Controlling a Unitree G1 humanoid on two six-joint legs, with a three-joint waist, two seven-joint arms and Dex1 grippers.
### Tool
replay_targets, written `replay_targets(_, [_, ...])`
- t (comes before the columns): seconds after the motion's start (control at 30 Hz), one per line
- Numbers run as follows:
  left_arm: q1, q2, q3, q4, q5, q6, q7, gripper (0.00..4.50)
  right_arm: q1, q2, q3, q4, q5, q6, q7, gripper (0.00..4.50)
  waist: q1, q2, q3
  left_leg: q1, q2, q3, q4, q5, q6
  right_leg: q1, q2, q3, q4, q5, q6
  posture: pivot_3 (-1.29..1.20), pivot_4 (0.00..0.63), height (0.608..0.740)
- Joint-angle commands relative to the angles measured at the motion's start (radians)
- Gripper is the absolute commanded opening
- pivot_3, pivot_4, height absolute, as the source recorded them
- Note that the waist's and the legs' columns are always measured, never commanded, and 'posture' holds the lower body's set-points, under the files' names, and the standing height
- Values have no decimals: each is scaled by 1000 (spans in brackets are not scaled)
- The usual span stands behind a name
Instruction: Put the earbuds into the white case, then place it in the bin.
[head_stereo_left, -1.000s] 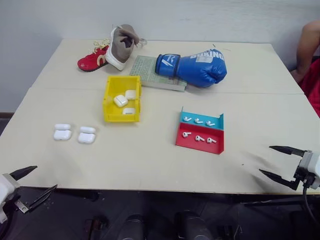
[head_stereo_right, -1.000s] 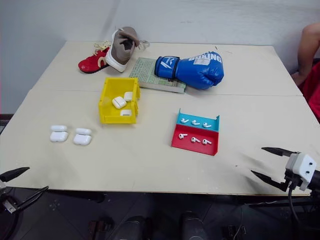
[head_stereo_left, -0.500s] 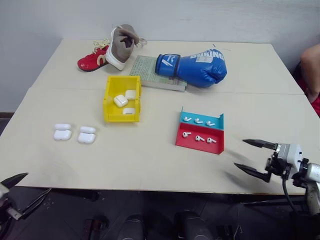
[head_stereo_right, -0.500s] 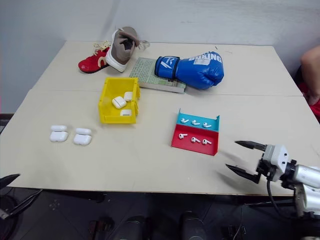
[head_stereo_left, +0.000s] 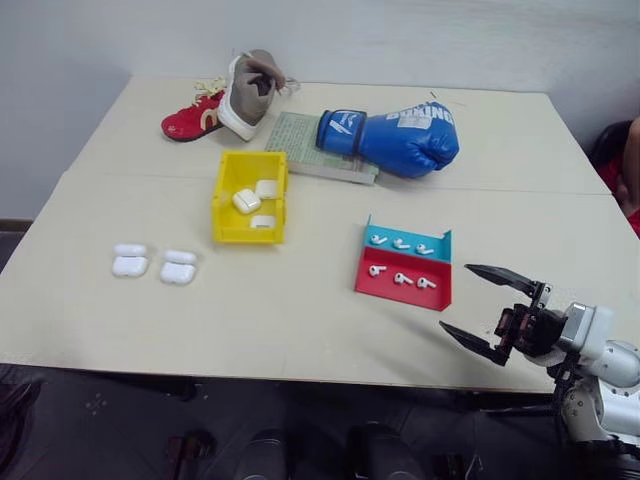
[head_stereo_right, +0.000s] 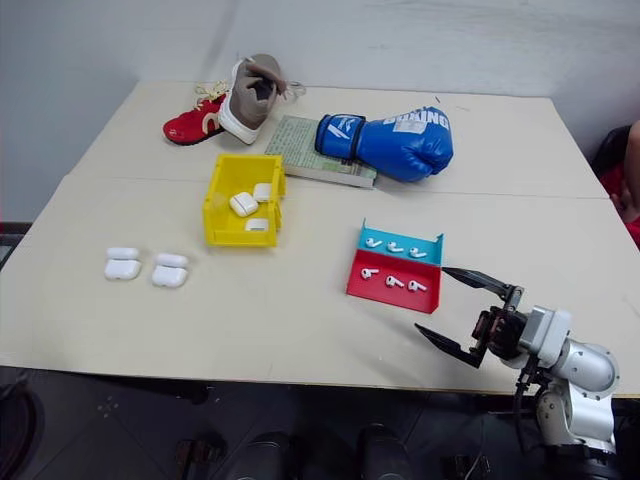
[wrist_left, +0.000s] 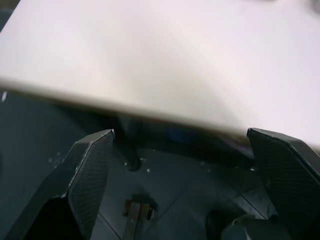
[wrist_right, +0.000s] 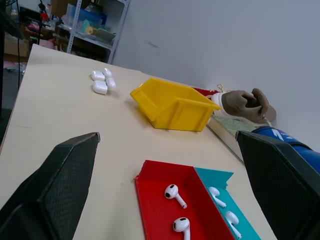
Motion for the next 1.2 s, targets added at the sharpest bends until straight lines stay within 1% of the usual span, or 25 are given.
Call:
replay_targets(0.03, [-152,212,-23,28,-64,261,71,4467,-8,-4,-1,14,2,-18,8,4500,0,0,0,0,0,0,0,0,0,0,0,0,0,0,0,0,150,740])
replay_targets(0.07, [-224,295,-74,77,-67,348,82,4467,-15,-6,3,15,1,-11,4,4500,2,1,0,0,0,0,0,0,-1,0,0,0,1,0,0,0,150,740])
replay_targets(0.1, [-276,347,-112,112,-64,410,89,4467,-19,-7,6,16,0,-7,1,4500,-1,1,0,0,0,-1,0,1,-1,0,1,-1,2,0,0,0,150,740])
replay_targets(0.17, [-434,456,-265,187,-45,489,110,4467,-33,-11,20,-10,-7,19,-23,4500,-4,2,1,0,-1,0,0,1,-1,-1,1,0,2,0,0,0,150,740])
replay_targets(0.23, [-561,503,-378,234,-27,521,115,4467,-41,-13,31,-33,-14,37,-45,4500,-15,3,1,0,-1,2,-1,1,-1,-3,1,1,6,0,0,0,150,740])
replay_targets(0.27, [-647,528,-475,257,-11,540,114,4467,-47,-13,38,-51,-19,51,-62,4500,-21,3,1,0,-1,3,-1,1,-1,-5,1,1,10,0,0,0,150,740])
replay_targets(0.33, [-818,529,-630,311,31,540,116,4467,-55,-13,53,-101,-29,84,-104,4500,-19,3,2,-2,-1,4,-1,1,-2,-10,2,1,16,0,0,0,150,740])
replay_targets(0.4, [-974,499,-761,380,85,543,113,4467,-53,-14,65,-160,-40,119,-147,4500,-10,2,1,-3,-1,4,0,1,-3,-12,3,1,19,0,0,0,150,740])
replay_targets(0.5, [-1132,459,-911,480,179,520,103,4467,-45,-19,77,-218,-52,156,-193,4500,-1,2,1,-6,-1,4,2,1,-3,-18,4,1,25,0,0,0,150,740])
replay_targets(0.57, [-1204,431,-971,534,222,514,85,4467,-37,-22,76,-238,-56,170,-211,4500,1,2,1,-10,-2,5,4,1,-3,-22,3,2,28,0,0,0,150,740])
replay_targets(0.63, [-1255,405,-1013,576,253,515,65,4467,-33,-24,76,-247,-60,179,-222,4500,1,2,1,-18,-2,4,11,1,-3,-27,4,1,29,0,0,0,150,740])
replay_targets(0.8, [-1343,347,-1063,662,329,487,31,4467,-37,-26,75,-244,-63,186,-228,4500,0,0,2,-19,-2,4,17,0,-2,-25,4,1,30,0,0,0,150,740])
replay_targets(1.0, [-1412,310,-1131,727,421,437,-20,4467,-42,-29,67,-213,-57,172,-209,4500,1,0,2,-18,-1,4,18,1,-3,-25,4,1,31,0,0,0,150,740])
replay_targets(1.2, [-1471,254,-1171,793,490,412,-58,4467,-40,-24,60,-195,-58,153,-199,4500,2,0,2,-18,-1,4,18,1,-3,-25,4,1,31,0,0,0,150,740])
